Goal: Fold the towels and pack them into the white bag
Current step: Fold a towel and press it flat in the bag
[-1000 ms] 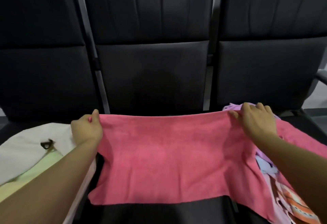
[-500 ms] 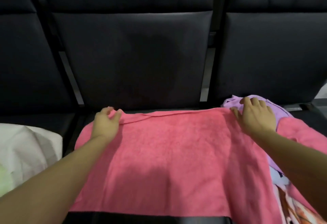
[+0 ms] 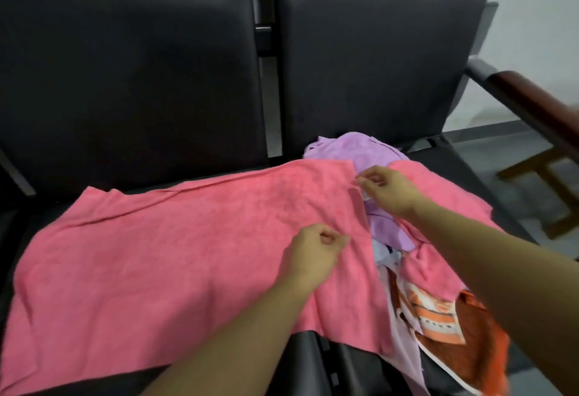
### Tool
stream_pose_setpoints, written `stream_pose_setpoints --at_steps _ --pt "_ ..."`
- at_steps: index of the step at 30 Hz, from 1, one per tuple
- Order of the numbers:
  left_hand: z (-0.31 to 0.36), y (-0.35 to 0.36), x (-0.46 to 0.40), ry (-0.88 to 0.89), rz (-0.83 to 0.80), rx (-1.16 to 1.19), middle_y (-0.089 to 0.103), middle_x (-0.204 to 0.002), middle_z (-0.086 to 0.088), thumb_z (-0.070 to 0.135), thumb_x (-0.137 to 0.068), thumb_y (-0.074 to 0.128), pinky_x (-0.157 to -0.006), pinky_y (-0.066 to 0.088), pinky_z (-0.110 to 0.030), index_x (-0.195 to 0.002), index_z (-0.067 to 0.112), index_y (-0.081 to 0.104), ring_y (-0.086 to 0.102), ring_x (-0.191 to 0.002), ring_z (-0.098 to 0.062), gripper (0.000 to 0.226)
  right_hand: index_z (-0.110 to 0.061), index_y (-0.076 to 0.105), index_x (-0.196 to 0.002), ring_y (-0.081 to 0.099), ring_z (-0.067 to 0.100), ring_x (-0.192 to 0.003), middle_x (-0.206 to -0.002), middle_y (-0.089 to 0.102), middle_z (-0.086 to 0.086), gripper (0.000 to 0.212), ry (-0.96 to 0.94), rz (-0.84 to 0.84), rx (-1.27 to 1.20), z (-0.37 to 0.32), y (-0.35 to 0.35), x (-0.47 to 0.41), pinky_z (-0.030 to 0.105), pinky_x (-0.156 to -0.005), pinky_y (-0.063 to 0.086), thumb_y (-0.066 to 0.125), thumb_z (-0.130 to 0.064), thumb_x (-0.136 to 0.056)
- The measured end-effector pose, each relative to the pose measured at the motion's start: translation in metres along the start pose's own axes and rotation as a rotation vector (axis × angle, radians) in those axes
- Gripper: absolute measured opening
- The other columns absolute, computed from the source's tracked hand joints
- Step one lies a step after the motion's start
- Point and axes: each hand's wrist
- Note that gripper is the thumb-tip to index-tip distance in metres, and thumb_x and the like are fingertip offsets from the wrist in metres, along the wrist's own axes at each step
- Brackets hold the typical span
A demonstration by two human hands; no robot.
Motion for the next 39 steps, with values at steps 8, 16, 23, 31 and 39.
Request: stream_pose_setpoints --at_steps 8,16,23,31,39 --pt "0.019 0.049 0.012 -0.039 -0.062 -0.237 0.075 -0.074 0.008 0.055 -0.072 0.080 -0.078 0.059 -0.039 -0.059 0.035 0.066 0.073 -0.078 -0.020 0.028 -0.014 0.073 -0.109 0.057 0.001 -0.071 -0.082 0.065 -0.014 0.019 0.008 -0.178 -0.176 0.009 0.013 0.006 0.014 -0.071 0.047 0.059 -0.024 -0.101" --pt "0.027 0.075 0.025 -0.051 -0.055 -0.712 0.060 -0.126 -0.007 0.068 -0.080 0.067 -0.094 0.048 -0.037 -0.123 0.014 0.058 0.060 -0.119 -0.030 0.069 -0.018 0.070 -0.125 0.061 0.012 -0.105 -0.122 0.065 -0.004 0.029 0.054 -0.303 -0.131 0.012 0.024 0.010 0.018 -0.089 0.044 0.062 -0.026 -0.099" --pt "0.018 0.064 0.019 -0.042 -0.141 -0.443 0.060 -0.069 0.002 0.031 -0.093 0.066 -0.073 0.050 -0.033 -0.070 0.019 0.055 0.060 -0.072 -0.021 0.028 -0.010 0.068 -0.120 0.055 -0.005 -0.050 -0.081 0.055 -0.001 0.023 0.134 -0.170 -0.503 0.010 0.026 0.014 0.006 -0.046 0.040 0.058 -0.007 -0.100" --pt "-0.001 0.052 0.016 -0.249 -0.119 0.073 0.064 -0.083 -0.004 0.026 -0.086 0.053 -0.094 0.055 -0.057 -0.090 0.022 0.062 0.061 -0.086 -0.025 0.011 -0.018 0.073 -0.119 0.067 0.019 -0.082 -0.114 0.067 0.017 0.033 0.061 -0.066 -0.572 -0.002 0.017 0.020 0.027 -0.073 0.061 0.072 -0.004 -0.089" --pt "0.010 0.049 0.030 -0.090 -0.011 0.113 0.045 -0.063 0.011 0.055 -0.088 0.071 -0.064 0.039 -0.030 -0.094 0.014 0.058 0.044 -0.059 -0.007 0.043 -0.018 0.073 -0.119 0.067 0.025 -0.094 -0.114 0.072 0.002 0.049 0.234 -0.180 -0.856 -0.005 0.014 0.020 0.037 -0.088 0.058 0.063 0.014 -0.082"
Point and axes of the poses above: each hand's wrist, its own x-axis away from the middle knuckle, its own y-axis out of the palm, z = x × y
